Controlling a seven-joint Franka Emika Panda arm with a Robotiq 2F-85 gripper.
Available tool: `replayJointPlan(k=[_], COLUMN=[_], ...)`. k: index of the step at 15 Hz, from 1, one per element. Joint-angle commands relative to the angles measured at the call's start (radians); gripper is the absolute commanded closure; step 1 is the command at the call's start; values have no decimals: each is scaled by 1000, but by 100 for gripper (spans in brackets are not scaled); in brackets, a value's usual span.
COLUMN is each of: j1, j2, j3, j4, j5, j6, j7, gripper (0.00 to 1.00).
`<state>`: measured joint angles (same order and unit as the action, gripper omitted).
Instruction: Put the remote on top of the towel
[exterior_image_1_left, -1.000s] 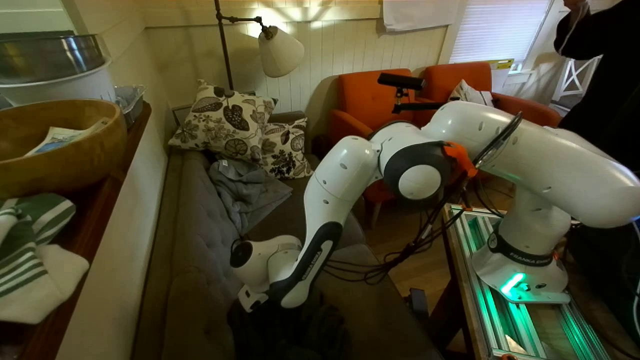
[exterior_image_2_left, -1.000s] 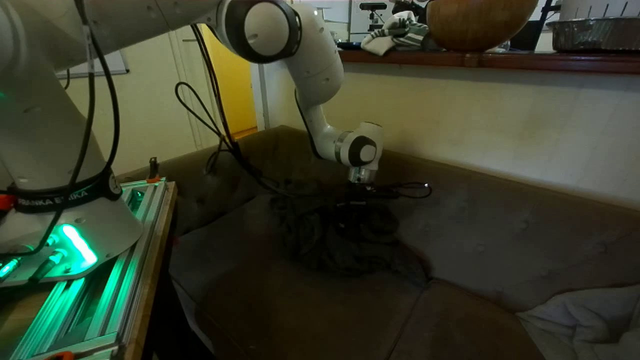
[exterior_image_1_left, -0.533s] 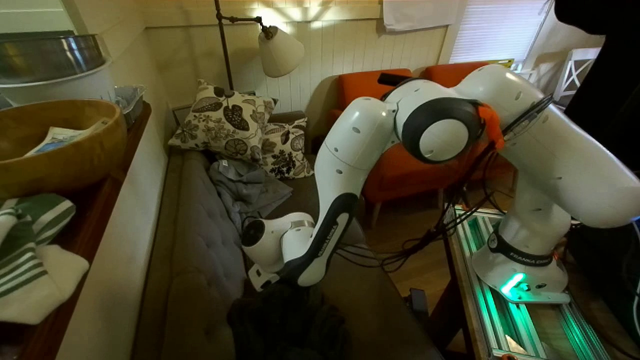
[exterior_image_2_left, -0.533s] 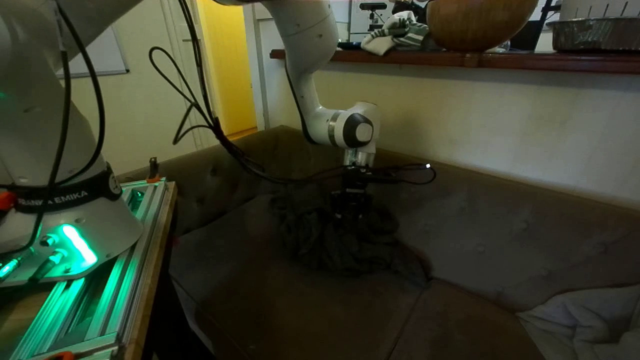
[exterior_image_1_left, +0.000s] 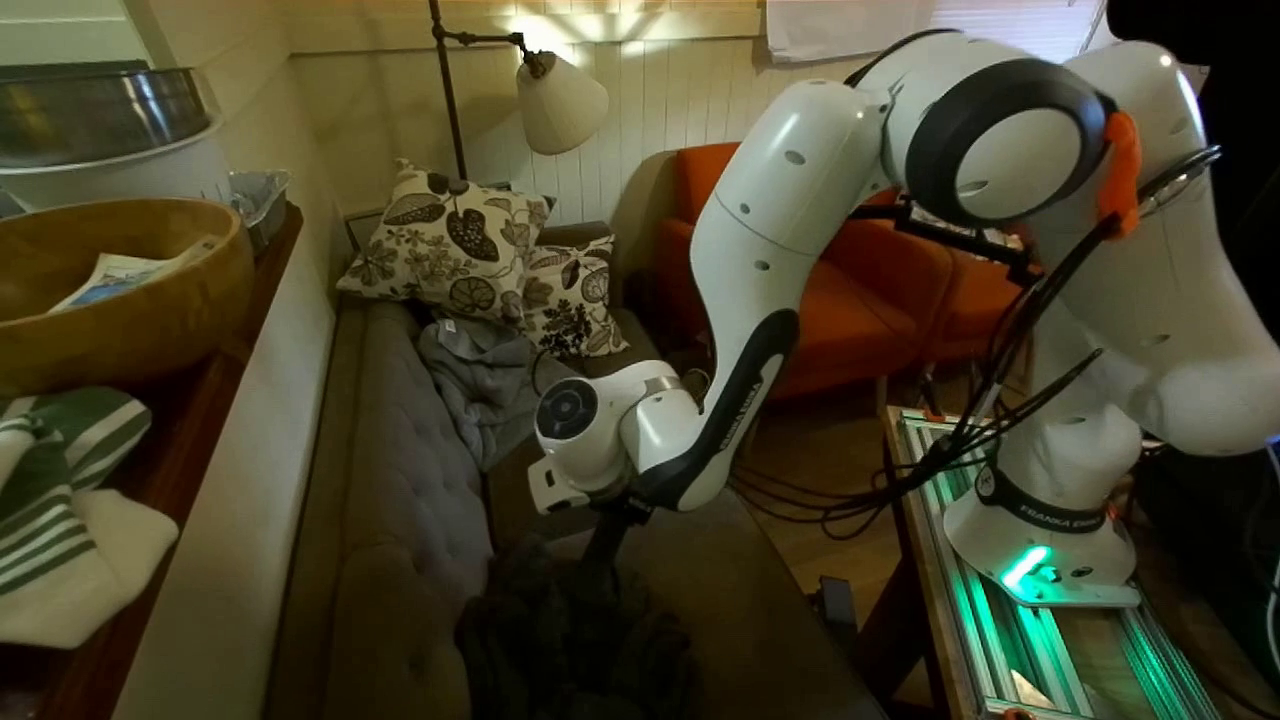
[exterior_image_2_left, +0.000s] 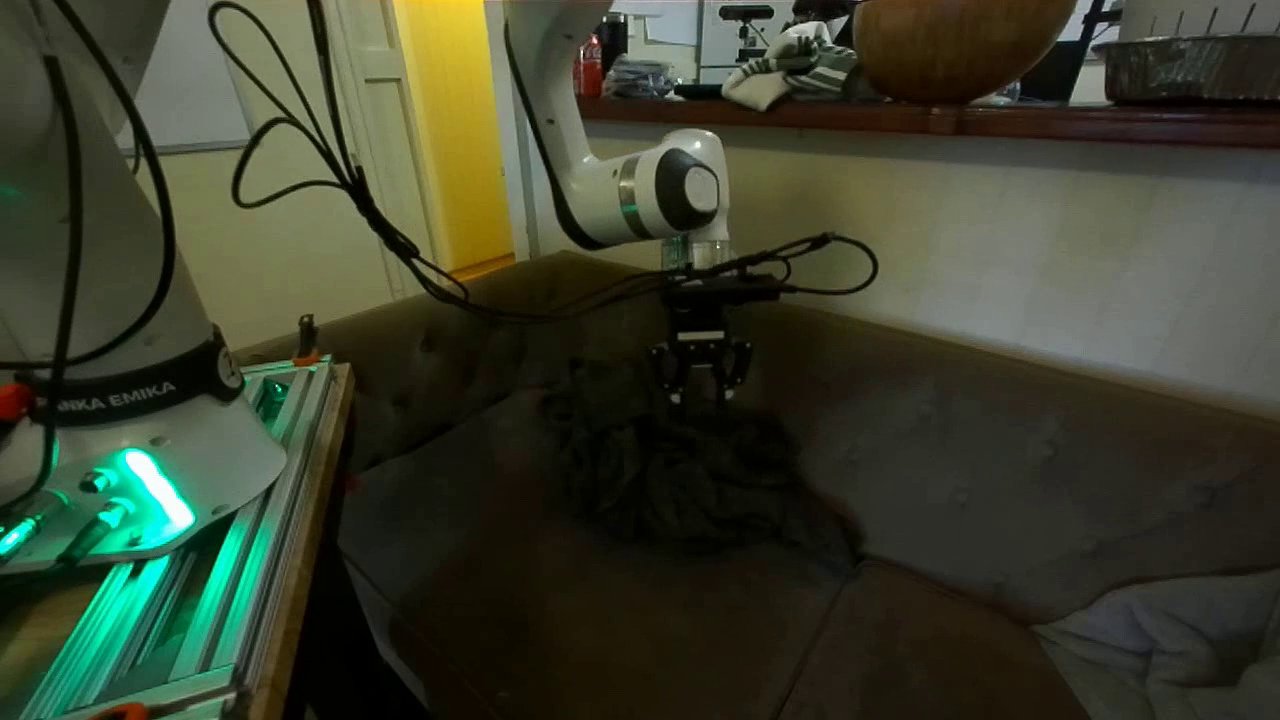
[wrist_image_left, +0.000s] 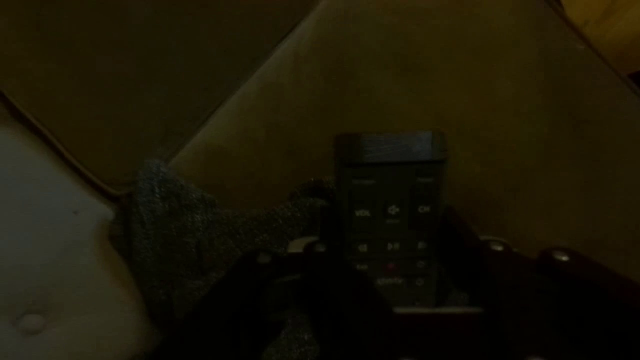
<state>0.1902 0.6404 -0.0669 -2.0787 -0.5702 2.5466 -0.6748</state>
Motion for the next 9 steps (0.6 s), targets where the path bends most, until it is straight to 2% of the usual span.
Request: replayJointPlan(k=[1, 5, 6, 7, 8, 9], j1=[4, -49, -71, -87, -77, -90], j2=[-229, -440, -454, -385, -376, -387], j3=[-30, 1, 11, 21, 26, 28], j4=[-243, -451, -465, -408, -392, -406], j5=[-110, -67, -28, 4, -53, -40], j6=[71, 77, 39, -43, 15, -17], j7=[231, 407, 417, 376, 390, 389], gripper=[74, 74, 74, 74, 49, 49])
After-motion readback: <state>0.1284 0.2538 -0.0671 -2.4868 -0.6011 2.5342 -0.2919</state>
